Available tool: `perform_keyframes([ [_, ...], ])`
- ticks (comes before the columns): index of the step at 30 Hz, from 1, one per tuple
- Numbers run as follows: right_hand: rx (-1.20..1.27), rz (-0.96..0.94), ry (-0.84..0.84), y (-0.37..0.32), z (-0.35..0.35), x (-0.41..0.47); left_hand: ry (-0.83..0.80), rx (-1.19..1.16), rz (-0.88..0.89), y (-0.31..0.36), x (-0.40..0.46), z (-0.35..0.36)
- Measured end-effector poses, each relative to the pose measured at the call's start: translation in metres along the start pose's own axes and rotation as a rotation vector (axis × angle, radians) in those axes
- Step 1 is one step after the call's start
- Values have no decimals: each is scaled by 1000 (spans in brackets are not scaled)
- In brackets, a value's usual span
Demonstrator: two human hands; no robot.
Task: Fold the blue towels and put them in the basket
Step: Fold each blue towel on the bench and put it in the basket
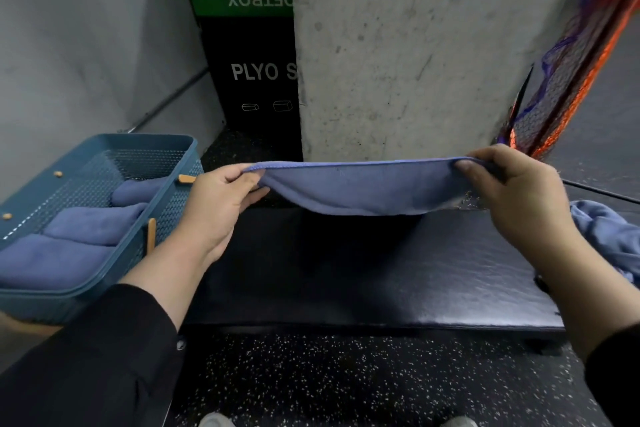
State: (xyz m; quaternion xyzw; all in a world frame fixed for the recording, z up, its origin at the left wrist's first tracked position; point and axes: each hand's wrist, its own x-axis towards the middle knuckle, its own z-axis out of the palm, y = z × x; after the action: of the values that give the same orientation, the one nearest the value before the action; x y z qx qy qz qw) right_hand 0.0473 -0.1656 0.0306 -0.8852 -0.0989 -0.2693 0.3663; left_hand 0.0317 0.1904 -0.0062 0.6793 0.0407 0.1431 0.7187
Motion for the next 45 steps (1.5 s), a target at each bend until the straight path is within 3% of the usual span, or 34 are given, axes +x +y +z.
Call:
perform_keyframes([
  [7,237,87,-372,14,-3,-32,-292,222,-84,-11,-23,-15],
  [10,138,127,-558,24,8,-51,-435,477,-98,-18,-33,-24],
  [15,-62,167,-859,35,20,-71,-672,516,-436,-33,-46,-20],
  [19,-132,184,-855,41,28,-72,-800,639,-583,-49,-48,-14],
  [22,-79,241,-720,49,41,-66,-679,669,-442,-67,-36,-8],
  [26,-41,262,-626,60,64,-57,-635,944,-202,-84,-16,4],
  [32,-67,315,-551,77,100,-33,-508,1053,-214,-104,13,16],
  [36,-133,339,-559,92,121,-23,-253,1111,-127,-111,21,23],
  [39,-173,354,-548,101,132,-20,-51,1025,-29,-114,30,25],
  [45,-161,328,-526,104,137,-19,-216,1105,78,-141,40,29],
])
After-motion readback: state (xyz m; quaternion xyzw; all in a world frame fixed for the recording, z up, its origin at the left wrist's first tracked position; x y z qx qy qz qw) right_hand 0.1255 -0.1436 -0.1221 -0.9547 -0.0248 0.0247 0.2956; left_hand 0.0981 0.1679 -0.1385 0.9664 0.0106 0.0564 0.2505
